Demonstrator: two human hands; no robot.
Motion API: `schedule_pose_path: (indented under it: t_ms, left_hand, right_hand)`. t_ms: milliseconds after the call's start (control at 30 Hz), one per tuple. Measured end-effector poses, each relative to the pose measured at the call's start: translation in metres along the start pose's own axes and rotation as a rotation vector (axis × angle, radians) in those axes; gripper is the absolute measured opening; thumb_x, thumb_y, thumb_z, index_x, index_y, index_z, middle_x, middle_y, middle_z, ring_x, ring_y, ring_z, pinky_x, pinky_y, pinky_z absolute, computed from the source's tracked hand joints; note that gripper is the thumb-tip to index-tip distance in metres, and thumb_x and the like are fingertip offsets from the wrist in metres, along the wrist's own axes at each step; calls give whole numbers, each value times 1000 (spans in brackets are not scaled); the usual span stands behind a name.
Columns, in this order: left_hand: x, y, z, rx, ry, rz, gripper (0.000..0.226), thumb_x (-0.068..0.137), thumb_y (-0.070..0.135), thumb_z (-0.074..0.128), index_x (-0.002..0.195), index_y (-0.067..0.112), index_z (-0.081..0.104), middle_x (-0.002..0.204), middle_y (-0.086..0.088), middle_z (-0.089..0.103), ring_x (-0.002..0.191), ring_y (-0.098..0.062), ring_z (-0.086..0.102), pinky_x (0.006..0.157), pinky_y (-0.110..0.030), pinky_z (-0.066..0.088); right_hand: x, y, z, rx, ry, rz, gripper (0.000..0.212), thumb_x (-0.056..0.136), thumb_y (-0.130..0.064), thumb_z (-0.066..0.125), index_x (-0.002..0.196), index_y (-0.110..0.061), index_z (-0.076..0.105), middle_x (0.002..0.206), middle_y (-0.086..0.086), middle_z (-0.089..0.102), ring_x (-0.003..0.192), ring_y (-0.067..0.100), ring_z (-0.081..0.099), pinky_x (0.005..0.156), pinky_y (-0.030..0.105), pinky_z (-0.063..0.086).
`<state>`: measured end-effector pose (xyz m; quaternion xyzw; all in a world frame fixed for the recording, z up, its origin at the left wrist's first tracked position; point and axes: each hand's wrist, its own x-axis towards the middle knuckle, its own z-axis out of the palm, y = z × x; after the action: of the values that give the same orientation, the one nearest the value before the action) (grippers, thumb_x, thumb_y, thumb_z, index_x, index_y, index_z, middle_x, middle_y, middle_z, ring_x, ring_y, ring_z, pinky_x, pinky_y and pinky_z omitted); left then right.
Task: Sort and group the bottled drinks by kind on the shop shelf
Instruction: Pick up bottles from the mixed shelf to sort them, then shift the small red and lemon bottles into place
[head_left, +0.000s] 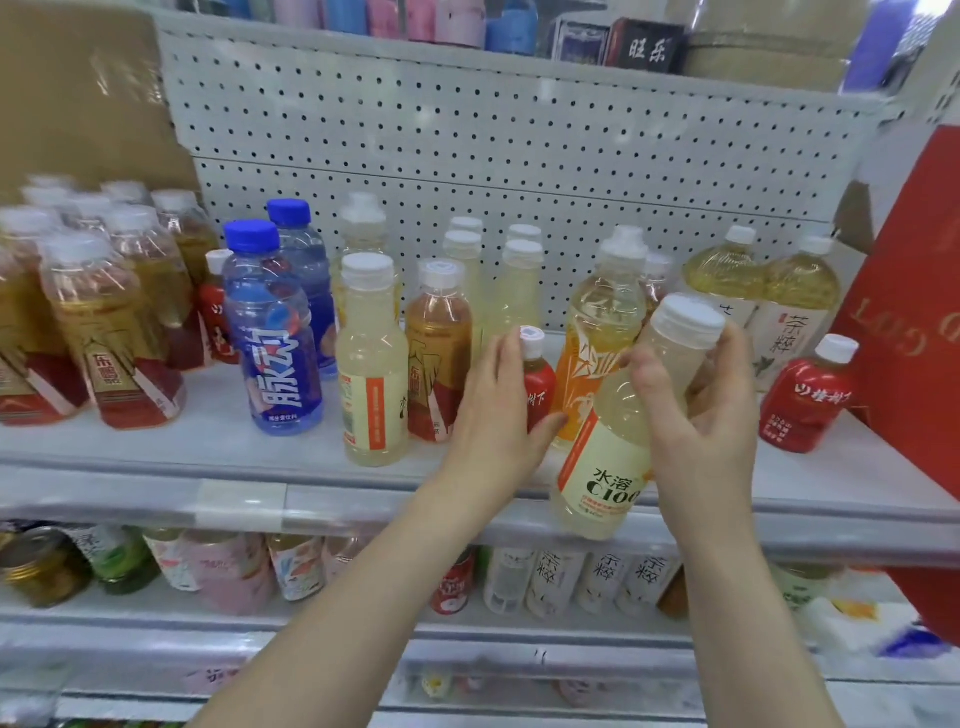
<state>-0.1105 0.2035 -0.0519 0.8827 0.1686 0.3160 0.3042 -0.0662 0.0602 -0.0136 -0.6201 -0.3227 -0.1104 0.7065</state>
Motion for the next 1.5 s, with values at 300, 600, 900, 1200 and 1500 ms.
schedule_pose_path:
  t_ms: [300, 600, 900, 1200, 1500]
  left_hand:
    - [-20, -9, -3, -246, 115, -105, 84, 76, 29, 84, 140, 38, 32, 134, 16, 47, 117, 1, 47, 96, -17, 37]
    - [-79, -33, -81, -547, 349, -243, 81, 62, 22, 90, 111, 64, 41, 119, 27, 56, 104, 4, 62, 73, -14, 53]
    - [-100, -64, -106, -527, 468, -355, 78, 66, 18, 89, 109, 63, 41, 114, 30, 53, 98, 0, 61, 74, -18, 49]
    - [-94, -77, -103, -513, 411, -403, 76, 69, 24, 87, 123, 52, 41, 116, 24, 54, 100, 0, 58, 74, -20, 48]
    - [-90, -78, -104, -595, 386, -404, 81, 59, 46, 77, 132, 45, 40, 124, 11, 57, 105, -5, 60, 80, -25, 50]
  right_hand:
    - [5, -3, -10, 13, 33, 28, 36, 97, -21, 67, 130, -14, 54, 111, 11, 70, 101, 27, 69, 83, 37, 58]
    - [26, 24, 75, -70, -90, -12, 50, 96, -27, 69, 139, -17, 48, 124, -9, 64, 114, 7, 63, 101, 39, 52]
    - [37, 44, 125, -299, -38, 3, 69, 99, -30, 63, 157, -20, 27, 160, 1, 35, 147, 15, 31, 122, 40, 27]
    - [43, 19, 152, -816, -136, -429, 60, 102, -28, 51, 153, -2, 32, 124, 13, 67, 150, 24, 13, 122, 38, 10]
    - [50, 7, 143, -639, -215, -291, 36, 92, -34, 66, 123, -16, 69, 112, 5, 72, 139, 24, 29, 111, 30, 21]
